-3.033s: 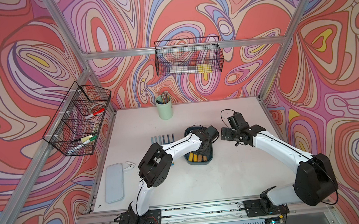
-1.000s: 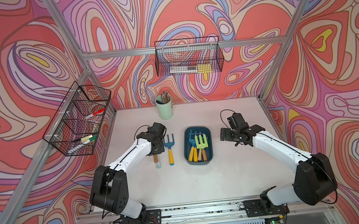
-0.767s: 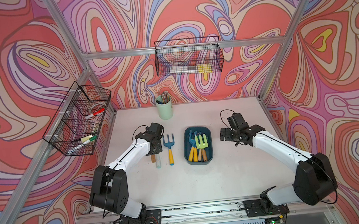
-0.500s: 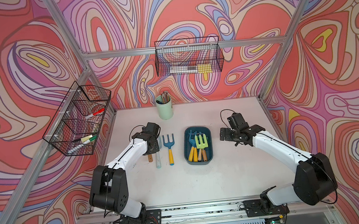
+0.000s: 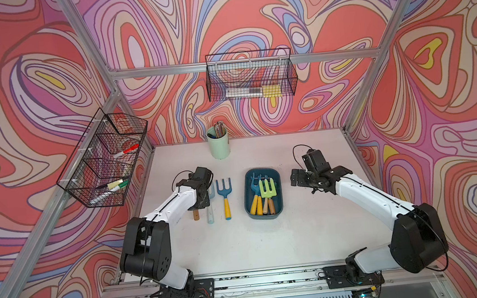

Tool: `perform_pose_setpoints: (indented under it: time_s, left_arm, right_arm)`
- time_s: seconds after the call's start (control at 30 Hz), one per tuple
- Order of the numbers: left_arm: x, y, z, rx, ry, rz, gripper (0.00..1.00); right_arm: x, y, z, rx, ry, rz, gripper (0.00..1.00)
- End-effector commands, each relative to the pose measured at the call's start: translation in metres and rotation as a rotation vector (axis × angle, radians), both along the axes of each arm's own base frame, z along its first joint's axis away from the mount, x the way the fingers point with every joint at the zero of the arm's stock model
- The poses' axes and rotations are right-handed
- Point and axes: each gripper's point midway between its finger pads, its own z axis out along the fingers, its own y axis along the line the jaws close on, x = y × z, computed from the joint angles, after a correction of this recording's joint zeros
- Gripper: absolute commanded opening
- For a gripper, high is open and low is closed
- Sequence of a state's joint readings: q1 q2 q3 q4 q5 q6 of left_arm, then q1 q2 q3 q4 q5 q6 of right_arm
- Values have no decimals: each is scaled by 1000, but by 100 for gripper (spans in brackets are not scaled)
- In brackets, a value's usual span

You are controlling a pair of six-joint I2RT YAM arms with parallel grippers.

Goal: Take the hand rake out of the storage box
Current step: Place the rake at the center of the board.

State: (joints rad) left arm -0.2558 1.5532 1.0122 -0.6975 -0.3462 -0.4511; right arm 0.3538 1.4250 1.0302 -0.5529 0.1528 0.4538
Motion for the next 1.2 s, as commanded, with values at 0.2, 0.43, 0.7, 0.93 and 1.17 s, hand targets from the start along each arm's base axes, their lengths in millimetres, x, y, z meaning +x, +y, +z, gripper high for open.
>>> perform_pose_setpoints:
  time_s: [0.2,0.43,0.7,0.93,1.17]
  left_arm:
    - [-5,15,-16,58,71,6,9]
    - [-7,15,-28,50,115,7,10]
    - [-10,15,-36,45,146,7,10]
    - [-14,16,-41,49,178,15,10]
    - [-16,15,-48,44,193,25,10]
  right_arm:
    - [2,4,7,25,-33,18,98]
    - [6,8,4,37,-35,26,98]
    - [7,8,3,38,-36,26,98]
    - [6,8,3,43,-37,26,98]
    - [6,8,3,43,-40,27,98]
